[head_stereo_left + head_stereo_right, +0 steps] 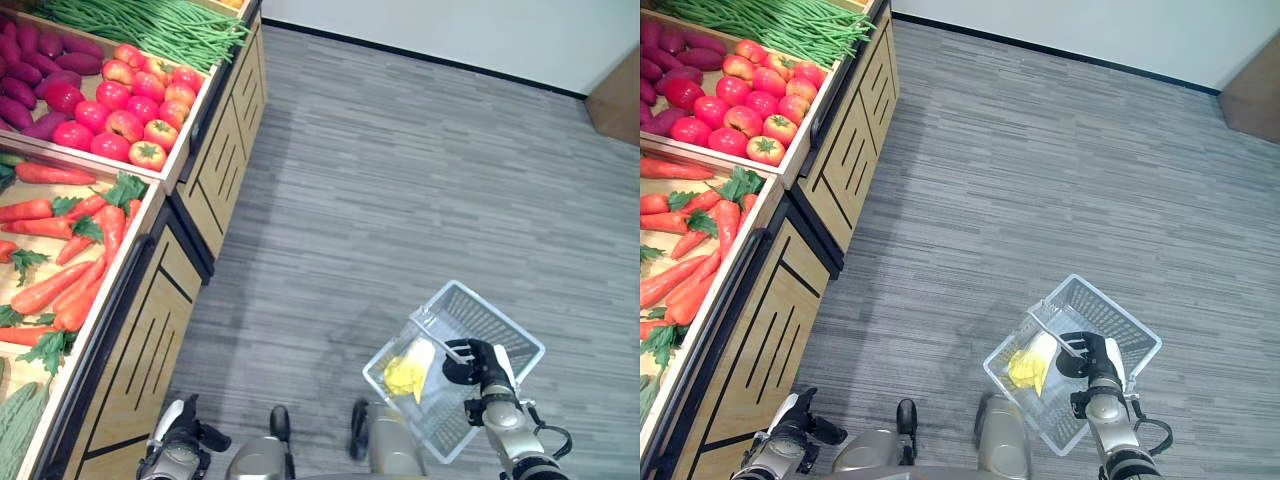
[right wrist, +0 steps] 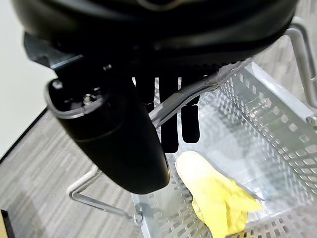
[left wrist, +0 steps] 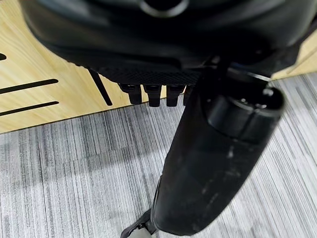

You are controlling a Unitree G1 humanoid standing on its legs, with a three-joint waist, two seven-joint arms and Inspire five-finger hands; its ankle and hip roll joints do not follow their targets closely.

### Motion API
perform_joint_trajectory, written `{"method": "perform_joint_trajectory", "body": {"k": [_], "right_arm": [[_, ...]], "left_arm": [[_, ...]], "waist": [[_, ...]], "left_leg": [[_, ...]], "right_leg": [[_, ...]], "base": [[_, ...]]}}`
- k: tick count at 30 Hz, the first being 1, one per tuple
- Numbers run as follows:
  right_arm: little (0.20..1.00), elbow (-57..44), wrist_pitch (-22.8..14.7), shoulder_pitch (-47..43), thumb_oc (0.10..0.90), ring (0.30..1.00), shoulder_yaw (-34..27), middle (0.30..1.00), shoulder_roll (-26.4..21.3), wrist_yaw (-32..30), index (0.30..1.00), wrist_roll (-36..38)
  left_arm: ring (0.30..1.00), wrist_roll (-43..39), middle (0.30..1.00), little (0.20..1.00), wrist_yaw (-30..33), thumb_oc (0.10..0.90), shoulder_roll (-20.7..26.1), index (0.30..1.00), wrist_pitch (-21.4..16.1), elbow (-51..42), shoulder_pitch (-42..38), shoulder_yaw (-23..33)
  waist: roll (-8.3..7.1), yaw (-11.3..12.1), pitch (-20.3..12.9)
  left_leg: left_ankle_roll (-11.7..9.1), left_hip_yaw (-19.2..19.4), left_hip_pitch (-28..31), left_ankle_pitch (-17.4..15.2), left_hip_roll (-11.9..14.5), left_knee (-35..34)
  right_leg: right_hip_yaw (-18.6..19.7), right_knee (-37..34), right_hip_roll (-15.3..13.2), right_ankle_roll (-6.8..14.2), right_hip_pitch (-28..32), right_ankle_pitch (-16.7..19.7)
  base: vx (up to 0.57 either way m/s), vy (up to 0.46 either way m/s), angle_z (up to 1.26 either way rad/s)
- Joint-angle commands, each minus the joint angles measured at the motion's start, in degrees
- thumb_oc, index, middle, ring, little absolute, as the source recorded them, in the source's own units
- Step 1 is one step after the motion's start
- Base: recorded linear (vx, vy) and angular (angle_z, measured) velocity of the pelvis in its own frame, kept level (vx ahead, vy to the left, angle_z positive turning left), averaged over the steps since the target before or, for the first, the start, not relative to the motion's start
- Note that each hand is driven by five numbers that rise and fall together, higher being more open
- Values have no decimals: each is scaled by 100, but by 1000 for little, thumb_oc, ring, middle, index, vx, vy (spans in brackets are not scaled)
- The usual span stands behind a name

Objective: Get the vegetables into the basket

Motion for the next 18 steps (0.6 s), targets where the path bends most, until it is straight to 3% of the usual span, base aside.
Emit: {"method": "perform_joint_trajectory", "body": {"k": [1,3,5,12,15,18], "right_arm": [[300,-392,-162,38,400,300,-127,300,-416,-85,300,43],[300,-411,-173,134,400,300,-184,300,-437,-71,300,32],[300,-385,-196,171,400,300,-205,300,-503,-26,300,54],[300,-536,-321,290,400,300,-325,300,-765,-65,300,135],[300,-358,-359,444,400,300,-456,300,-806,-157,300,318],[300,-428,-309,522,400,300,-505,300,-793,-186,300,318]], "left_arm": [[1000,-50,1000,1000,149,900,109,1000,-200,-127,112,79],[1000,-19,1000,1000,114,900,69,1000,-204,-108,144,49],[1000,-43,1000,1000,81,900,-18,1000,-215,-6,226,109],[1000,-69,1000,1000,88,900,-58,1000,-213,173,264,166],[1000,-185,1000,1000,140,900,-94,1000,-231,138,113,111],[1000,-221,1000,1000,167,900,-83,1000,-228,101,78,88]], "waist": [[16,-103,167],[0,-120,133],[28,-108,39],[117,-139,-3],[105,-180,94],[102,-138,130]], "left_leg": [[-488,-259,69,-620,416,642],[-546,-348,133,-733,380,787],[-702,-397,182,-761,481,1020],[-1077,-660,-139,-47,937,1792],[-1119,-353,-726,481,1079,2781],[-1099,-331,-966,443,977,2588]], "right_leg": [[19,-304,-187,307,530,1056],[-28,-309,-200,312,619,980],[-195,-205,-123,186,726,830],[-531,-56,191,-236,1006,329],[-760,-127,278,-547,1431,-18],[-823,-181,267,-539,1562,-82]], "base": [[251,-155,52],[318,-217,52],[283,-259,60],[171,-280,19],[149,-291,55],[86,-115,50]]}}
